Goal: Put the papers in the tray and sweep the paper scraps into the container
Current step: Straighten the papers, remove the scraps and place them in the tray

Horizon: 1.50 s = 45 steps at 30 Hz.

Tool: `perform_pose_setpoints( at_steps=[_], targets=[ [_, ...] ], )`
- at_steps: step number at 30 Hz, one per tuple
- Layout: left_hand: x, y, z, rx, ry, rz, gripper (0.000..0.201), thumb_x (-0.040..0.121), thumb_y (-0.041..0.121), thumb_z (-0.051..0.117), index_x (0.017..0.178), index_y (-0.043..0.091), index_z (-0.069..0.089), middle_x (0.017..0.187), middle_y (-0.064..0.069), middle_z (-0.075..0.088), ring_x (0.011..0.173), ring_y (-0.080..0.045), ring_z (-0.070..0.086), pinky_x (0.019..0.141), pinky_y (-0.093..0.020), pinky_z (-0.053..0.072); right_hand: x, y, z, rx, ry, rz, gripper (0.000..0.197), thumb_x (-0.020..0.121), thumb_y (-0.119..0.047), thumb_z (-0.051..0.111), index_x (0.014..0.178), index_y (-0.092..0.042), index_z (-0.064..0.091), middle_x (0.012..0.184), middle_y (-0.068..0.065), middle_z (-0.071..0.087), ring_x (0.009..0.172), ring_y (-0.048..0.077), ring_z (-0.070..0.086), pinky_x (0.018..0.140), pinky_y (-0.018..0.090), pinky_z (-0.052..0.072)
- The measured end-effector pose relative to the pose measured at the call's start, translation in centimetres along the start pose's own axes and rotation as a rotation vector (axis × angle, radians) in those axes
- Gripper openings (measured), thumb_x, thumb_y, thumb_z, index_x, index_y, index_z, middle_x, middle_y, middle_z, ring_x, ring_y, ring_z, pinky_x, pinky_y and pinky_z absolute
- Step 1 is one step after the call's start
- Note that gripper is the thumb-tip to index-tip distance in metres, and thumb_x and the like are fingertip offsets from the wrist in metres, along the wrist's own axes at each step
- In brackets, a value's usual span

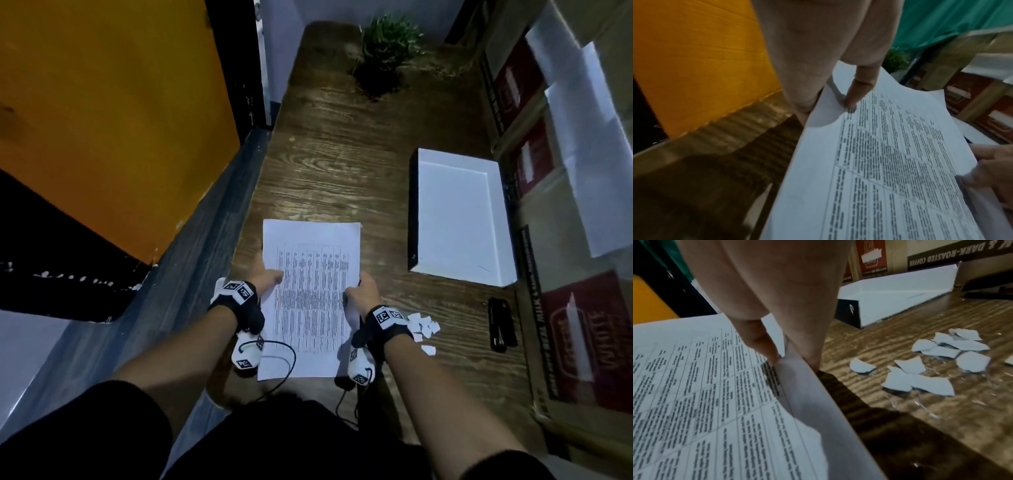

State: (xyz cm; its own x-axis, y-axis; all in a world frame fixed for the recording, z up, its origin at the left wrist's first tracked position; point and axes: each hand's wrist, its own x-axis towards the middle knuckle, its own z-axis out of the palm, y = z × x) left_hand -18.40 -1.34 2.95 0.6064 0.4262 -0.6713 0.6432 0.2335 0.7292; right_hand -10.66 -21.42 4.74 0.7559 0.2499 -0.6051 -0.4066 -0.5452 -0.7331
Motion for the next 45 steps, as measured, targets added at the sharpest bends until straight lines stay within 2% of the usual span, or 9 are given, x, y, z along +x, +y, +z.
perform_pose_setpoints(
  at_steps=[7, 12, 16, 20, 22, 29, 34, 39, 45],
  targets=[
    [11.4, -11.3, -0.2, -0.043, 0.126, -0.077, 0.087, 0.047, 0.015, 0.055, 0.133, 0.004, 0.043, 0.133, -0.015, 0.053, 0.121, -0.035, 0.053, 0.101, -0.054, 0.044, 1.6, 2.3, 0.9, -0.128, -0.035, 0.069, 0.028, 0.086, 0.009, 0.042, 0.110, 0.003, 0.055, 0.076, 0.012, 0.061, 0.055, 0.019, 0.050, 0.034, 0.013, 0.039],
    [4.5, -4.5, 0.4, -0.026, 0.136, -0.026, 0.048, 0.067, -0.008, 0.048, 0.114, -0.001, 0.057, 0.112, -0.014, 0.065, 0.102, -0.033, 0.062, 0.091, -0.043, 0.045, 4.1, 3.4, -8.7, -0.195, 0.356, -0.054, 0.016, 0.081, -0.006, 0.056, 0.086, -0.021, 0.056, 0.081, 0.004, 0.063, 0.083, 0.029, 0.063, 0.079, 0.041, 0.053],
    [2.9, -2.9, 1.1, -0.028, 0.102, -0.059, 0.053, 0.073, -0.014, 0.045, 0.122, 0.001, 0.054, 0.118, -0.012, 0.064, 0.112, -0.037, 0.058, 0.091, -0.037, 0.041, 4.7, 7.2, -20.4, -0.587, 0.697, 0.188, 0.032, 0.081, -0.018, 0.060, 0.112, -0.013, 0.056, 0.125, 0.020, 0.050, 0.119, 0.038, 0.044, 0.098, 0.049, 0.035],
    [2.6, -2.2, 1.6, 0.246, 0.172, -0.077, 0.057, 0.073, 0.007, 0.064, 0.128, 0.003, 0.050, 0.119, -0.018, 0.060, 0.111, -0.041, 0.057, 0.079, -0.031, 0.037, 5.6, 10.9, -24.8, -0.764, 0.655, 0.364, 0.057, 0.082, -0.028, 0.066, 0.128, -0.003, 0.041, 0.137, 0.026, 0.037, 0.129, 0.042, 0.033, 0.105, 0.051, 0.029],
    [2.2, -1.8, 1.9, 0.244, 0.122, -0.049, 0.051, 0.071, 0.003, 0.059, 0.121, 0.003, 0.054, 0.105, -0.015, 0.062, 0.092, -0.033, 0.059, 0.079, -0.036, 0.044, 6.2, 12.6, -26.0, -0.739, 0.567, 0.435, 0.062, 0.084, -0.029, 0.066, 0.130, 0.001, 0.037, 0.136, 0.028, 0.041, 0.125, 0.044, 0.041, 0.103, 0.052, 0.036],
    [1.0, -1.0, 2.5, 0.306, 0.179, -0.020, 0.045, 0.082, -0.002, 0.056, 0.126, 0.003, 0.053, 0.119, -0.013, 0.062, 0.097, -0.027, 0.056, 0.080, -0.028, 0.039, 6.9, 15.4, -26.9, -0.677, 0.494, 0.478, 0.060, 0.084, -0.014, 0.067, 0.128, 0.010, 0.035, 0.130, 0.033, 0.045, 0.116, 0.048, 0.048, 0.094, 0.052, 0.044],
    [-0.5, 0.0, 2.6, 0.225, 0.172, 0.031, 0.053, 0.083, -0.001, 0.055, 0.133, 0.012, 0.045, 0.121, -0.011, 0.062, 0.090, -0.023, 0.055, 0.064, -0.021, 0.042, 5.5, 10.3, -23.3, -0.416, 0.520, 0.166, 0.047, 0.083, -0.005, 0.064, 0.117, 0.006, 0.035, 0.107, 0.030, 0.056, 0.096, 0.042, 0.058, 0.086, 0.047, 0.046],
    [-1.1, 0.7, 2.7, 0.123, 0.107, 0.077, 0.059, 0.083, -0.013, 0.049, 0.138, 0.007, 0.040, 0.127, -0.009, 0.059, 0.100, -0.022, 0.057, 0.052, -0.010, 0.043, 4.0, 1.2, -14.0, 0.206, 0.182, -0.185, 0.054, 0.079, 0.012, 0.061, 0.119, -0.016, 0.036, 0.090, 0.007, 0.056, 0.065, 0.014, 0.060, 0.063, 0.027, 0.050],
    [-2.3, 0.6, 2.4, 0.010, 0.021, 0.132, 0.068, 0.081, -0.022, 0.039, 0.141, 0.011, 0.034, 0.124, -0.009, 0.059, 0.091, -0.018, 0.061, 0.052, -0.009, 0.050, 5.6, -8.1, -2.6, 0.792, -0.033, -0.264, 0.024, 0.076, 0.006, 0.069, 0.085, -0.011, 0.055, 0.093, 0.018, 0.062, 0.076, 0.026, 0.066, 0.077, 0.050, 0.054]
  ],
)
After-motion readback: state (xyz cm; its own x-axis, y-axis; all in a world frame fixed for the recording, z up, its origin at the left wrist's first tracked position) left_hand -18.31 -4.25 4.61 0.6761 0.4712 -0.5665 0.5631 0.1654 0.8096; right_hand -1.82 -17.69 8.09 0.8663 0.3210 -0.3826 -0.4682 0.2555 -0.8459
